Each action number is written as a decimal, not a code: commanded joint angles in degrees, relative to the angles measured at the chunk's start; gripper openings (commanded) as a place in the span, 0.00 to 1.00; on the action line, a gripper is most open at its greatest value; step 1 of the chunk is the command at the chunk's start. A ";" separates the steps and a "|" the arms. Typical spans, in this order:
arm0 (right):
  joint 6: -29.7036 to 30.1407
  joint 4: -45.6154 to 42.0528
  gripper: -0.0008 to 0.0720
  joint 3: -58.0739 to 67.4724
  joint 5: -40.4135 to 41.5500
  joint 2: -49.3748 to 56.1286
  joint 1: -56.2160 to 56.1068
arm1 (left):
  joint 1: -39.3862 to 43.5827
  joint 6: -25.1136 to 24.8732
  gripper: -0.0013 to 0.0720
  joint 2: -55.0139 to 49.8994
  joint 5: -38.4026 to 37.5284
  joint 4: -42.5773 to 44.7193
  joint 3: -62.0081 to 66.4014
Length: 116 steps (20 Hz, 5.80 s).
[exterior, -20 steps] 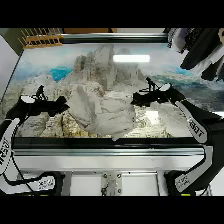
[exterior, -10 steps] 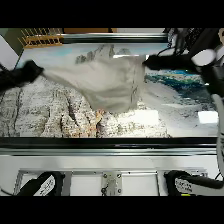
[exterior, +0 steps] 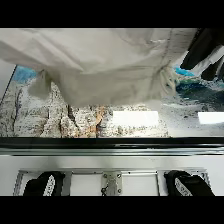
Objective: Fold the clothes and pants, and hang the long-sleeved shirts on hangers.
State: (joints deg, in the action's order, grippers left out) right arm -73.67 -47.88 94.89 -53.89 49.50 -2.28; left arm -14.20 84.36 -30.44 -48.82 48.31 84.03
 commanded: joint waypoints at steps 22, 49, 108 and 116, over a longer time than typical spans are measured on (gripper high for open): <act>-29.07 -35.47 0.04 -24.76 14.78 26.38 3.06 | 24.28 0.61 0.02 -64.92 2.60 0.13 5.35; -7.37 2.67 0.90 -67.45 6.40 15.30 24.15 | 7.78 4.20 0.93 -23.28 -6.82 7.06 -51.49; -13.42 3.54 0.04 -12.72 -12.70 -19.21 18.75 | 3.28 0.59 0.02 2.91 -0.96 -2.91 4.66; -28.81 -3.04 0.04 -17.16 -35.34 -8.66 17.31 | 5.53 1.64 0.02 -19.19 -10.16 -2.97 3.19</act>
State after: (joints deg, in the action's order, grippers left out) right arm -98.06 -47.53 80.29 -81.08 36.12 16.14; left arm -10.17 85.67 -41.28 -57.12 45.36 89.65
